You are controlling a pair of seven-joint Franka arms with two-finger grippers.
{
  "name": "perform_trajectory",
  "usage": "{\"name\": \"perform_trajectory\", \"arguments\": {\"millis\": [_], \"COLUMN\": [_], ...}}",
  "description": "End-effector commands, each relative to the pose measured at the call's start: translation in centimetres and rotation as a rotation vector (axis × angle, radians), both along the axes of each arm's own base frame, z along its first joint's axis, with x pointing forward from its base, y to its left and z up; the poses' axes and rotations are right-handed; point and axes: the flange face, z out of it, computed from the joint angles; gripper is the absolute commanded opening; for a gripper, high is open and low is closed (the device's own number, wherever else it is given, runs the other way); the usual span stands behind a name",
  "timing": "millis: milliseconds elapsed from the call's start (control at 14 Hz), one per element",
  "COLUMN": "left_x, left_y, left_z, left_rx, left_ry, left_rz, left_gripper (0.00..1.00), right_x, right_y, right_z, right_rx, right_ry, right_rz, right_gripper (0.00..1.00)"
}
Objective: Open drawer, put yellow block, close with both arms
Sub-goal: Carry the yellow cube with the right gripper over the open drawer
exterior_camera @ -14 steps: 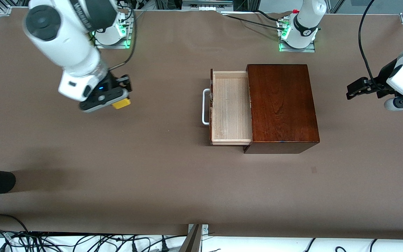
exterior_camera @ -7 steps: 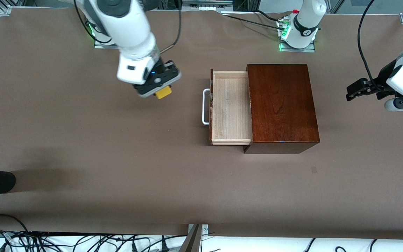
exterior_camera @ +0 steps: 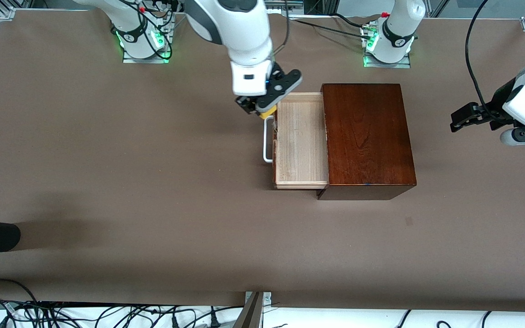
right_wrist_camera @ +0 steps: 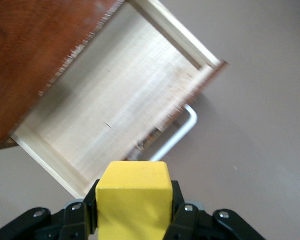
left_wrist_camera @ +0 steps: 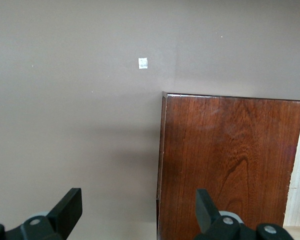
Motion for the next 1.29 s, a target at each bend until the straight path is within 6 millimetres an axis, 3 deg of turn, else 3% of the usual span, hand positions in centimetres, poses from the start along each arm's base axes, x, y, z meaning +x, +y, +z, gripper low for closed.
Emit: {"name": "perform_trajectory", "arguments": {"millis": [0, 286, 500, 1214], "left_x": [0.0, 0.1, 0.1, 0.2], "left_y": [-0.1, -0.2, -0.3, -0.4], "left_z": [-0.1, -0.1, -0.1, 0.2], "left_rx": [0.015, 0.015, 0.015, 0.013], "left_ry": [-0.009, -0.009, -0.009, -0.021], "left_rz": [-0.001, -0.003, -0.004, -0.006], "left_gripper": [1.00, 1.00, 1.00, 1.00], "right_x": [1.3, 2.5, 3.2, 1.1], "right_y": [2.3, 5.8, 6.5, 8.5], "right_z": [-1.7, -4.2, -5.9, -11.7], "right_rx": [0.027, 0.041, 0.026, -0.083], "right_ry": [-0.049, -0.093, -0.127, -0.127], "right_rz": [0.134, 0.311, 0.445, 0.659], "right_gripper": [0.18, 0.18, 0.18, 0.18]}}
